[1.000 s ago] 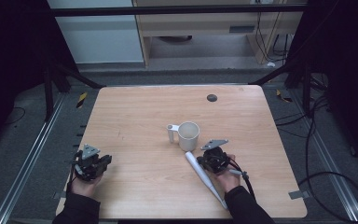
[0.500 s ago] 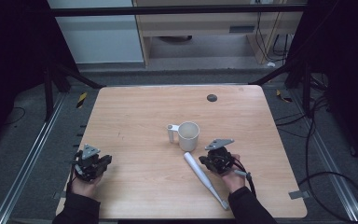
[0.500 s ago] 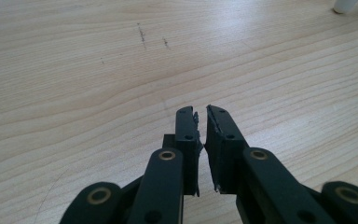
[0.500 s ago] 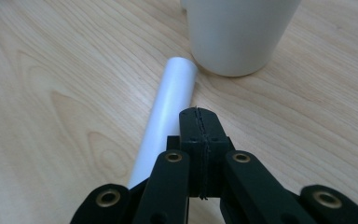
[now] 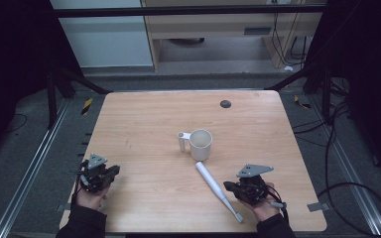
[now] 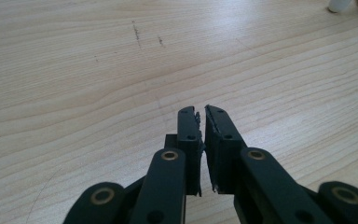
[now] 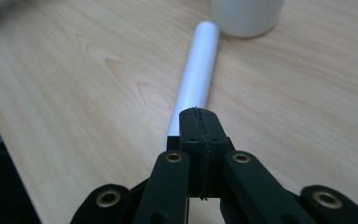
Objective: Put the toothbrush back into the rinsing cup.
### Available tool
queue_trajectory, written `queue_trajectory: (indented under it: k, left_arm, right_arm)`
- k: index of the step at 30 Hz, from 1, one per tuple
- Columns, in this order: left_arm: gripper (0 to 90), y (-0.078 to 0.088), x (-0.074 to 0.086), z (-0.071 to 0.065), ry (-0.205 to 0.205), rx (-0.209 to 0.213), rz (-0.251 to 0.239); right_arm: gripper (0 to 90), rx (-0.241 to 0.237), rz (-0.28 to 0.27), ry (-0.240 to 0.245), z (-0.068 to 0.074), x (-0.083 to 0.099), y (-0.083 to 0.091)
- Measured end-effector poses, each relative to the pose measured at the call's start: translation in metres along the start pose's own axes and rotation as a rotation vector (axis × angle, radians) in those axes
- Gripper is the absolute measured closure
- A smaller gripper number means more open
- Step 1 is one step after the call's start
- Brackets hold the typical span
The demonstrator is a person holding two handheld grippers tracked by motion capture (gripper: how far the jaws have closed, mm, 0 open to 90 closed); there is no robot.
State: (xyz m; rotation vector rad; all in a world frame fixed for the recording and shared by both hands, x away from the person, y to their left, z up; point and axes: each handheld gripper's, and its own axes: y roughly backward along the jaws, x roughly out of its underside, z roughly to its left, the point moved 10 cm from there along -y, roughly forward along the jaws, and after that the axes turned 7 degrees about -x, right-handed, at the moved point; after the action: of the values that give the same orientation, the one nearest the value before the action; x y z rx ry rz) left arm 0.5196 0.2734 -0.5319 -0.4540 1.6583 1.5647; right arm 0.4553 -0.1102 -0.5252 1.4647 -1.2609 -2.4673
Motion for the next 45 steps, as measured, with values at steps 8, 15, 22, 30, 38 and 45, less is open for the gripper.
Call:
queue_trajectory:
  k: [8,15,22,30,38,45]
  left_arm:
    - [86.3,0.0,0.001,-0.001,-0.015,-0.012,0.007]
    - [88.0,-0.001,0.002,0.0,-0.022,-0.018,0.021]
    - [88.7,-0.002,0.003,0.001,-0.024,-0.023,0.032]
    - [88.6,-0.002,0.004,0.001,-0.026,-0.025,0.038]
    - [88.4,-0.003,0.005,0.001,-0.026,-0.028,0.042]
    - [87.5,-0.003,0.006,0.001,-0.023,-0.031,0.052]
  right_arm:
    - [90.0,-0.018,0.034,0.0,0.007,0.024,0.003]
    - [90.0,-0.048,0.099,0.014,0.012,0.034,-0.006]
    - [90.0,-0.071,0.112,0.019,0.018,0.035,-0.009]
    - [90.0,-0.073,0.134,0.016,0.019,0.039,-0.011]
    - [90.0,-0.039,0.142,0.007,0.011,0.041,-0.008]
    - [90.0,-0.005,0.142,0.0,0.003,0.044,-0.002]
